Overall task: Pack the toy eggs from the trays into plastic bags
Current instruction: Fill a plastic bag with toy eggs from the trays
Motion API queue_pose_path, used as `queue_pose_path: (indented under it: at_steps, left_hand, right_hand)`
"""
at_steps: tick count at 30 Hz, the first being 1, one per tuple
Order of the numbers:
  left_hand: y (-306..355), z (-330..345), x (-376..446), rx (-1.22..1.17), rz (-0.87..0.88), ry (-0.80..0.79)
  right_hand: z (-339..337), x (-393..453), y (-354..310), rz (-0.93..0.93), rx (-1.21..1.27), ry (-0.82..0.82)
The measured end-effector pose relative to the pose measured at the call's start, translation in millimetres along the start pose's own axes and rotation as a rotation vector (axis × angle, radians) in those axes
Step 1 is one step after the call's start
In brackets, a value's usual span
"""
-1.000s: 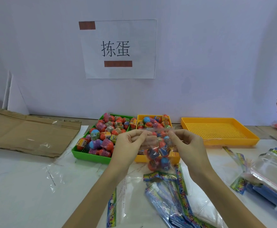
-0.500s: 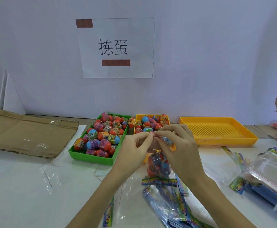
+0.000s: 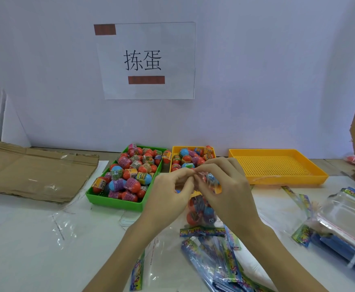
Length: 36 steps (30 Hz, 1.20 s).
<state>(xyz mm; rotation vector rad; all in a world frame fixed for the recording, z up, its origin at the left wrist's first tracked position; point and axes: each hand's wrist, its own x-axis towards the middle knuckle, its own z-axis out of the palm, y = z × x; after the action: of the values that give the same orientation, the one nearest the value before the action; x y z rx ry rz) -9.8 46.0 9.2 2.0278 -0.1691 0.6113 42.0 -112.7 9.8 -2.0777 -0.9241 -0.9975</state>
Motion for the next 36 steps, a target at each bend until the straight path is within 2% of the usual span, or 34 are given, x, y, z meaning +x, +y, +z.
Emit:
queue_pose_path:
  at_steps: [4, 14, 19, 23, 26, 28, 30, 34, 36]
  left_hand:
    - [0.5, 0.4, -0.2, 0.017, 0.001, -0.003]
    - [2.8, -5.0, 1.0, 0.029, 0.032, 0.007]
    - [3.1, -5.7, 1.5, 0.040, 0.029, 0.020]
    - [-8.8, -21.3, 9.4, -0.002, -0.145, 0.075]
    - [-15.1, -32.4, 14.6, -0.151, -0.274, 0.129]
    - [-17.0, -33.5, 14.8, -0.216, -0.291, 0.136]
    - [-19.4, -32.1, 14.4, -0.213, -0.292, 0.134]
    - [-20.7, -29.9, 14.6, -0.194, -0.286, 0.140]
    - [-19.2, -28.6, 13.8, -0.184, -0.282, 0.136]
  right_hand:
    - [2.0, -0.6, 2.4, -0.024, -0.033, 0.043]
    - [1.9, 1.6, 4.5, -0.036, 0.031, 0.027]
    - [0.4, 3.8, 2.2, 0.152, 0.198, 0.033]
    - [-11.7, 11.6, 31.8, 0.363, 0.289, 0.145]
    - [-25.1, 9.6, 71.9, 0.494, 0.168, 0.126]
    - [-28.4, 2.8, 89.8, 0.530, 0.041, 0.061]
    - [-28.2, -1.0, 95.2, 0.557, 0.023, 0.013]
    - [-21.1, 6.2, 70.1, 0.631, 0.449, -0.055]
    - [-16.4, 8.4, 46.7, 0.563, 0.569, -0.121]
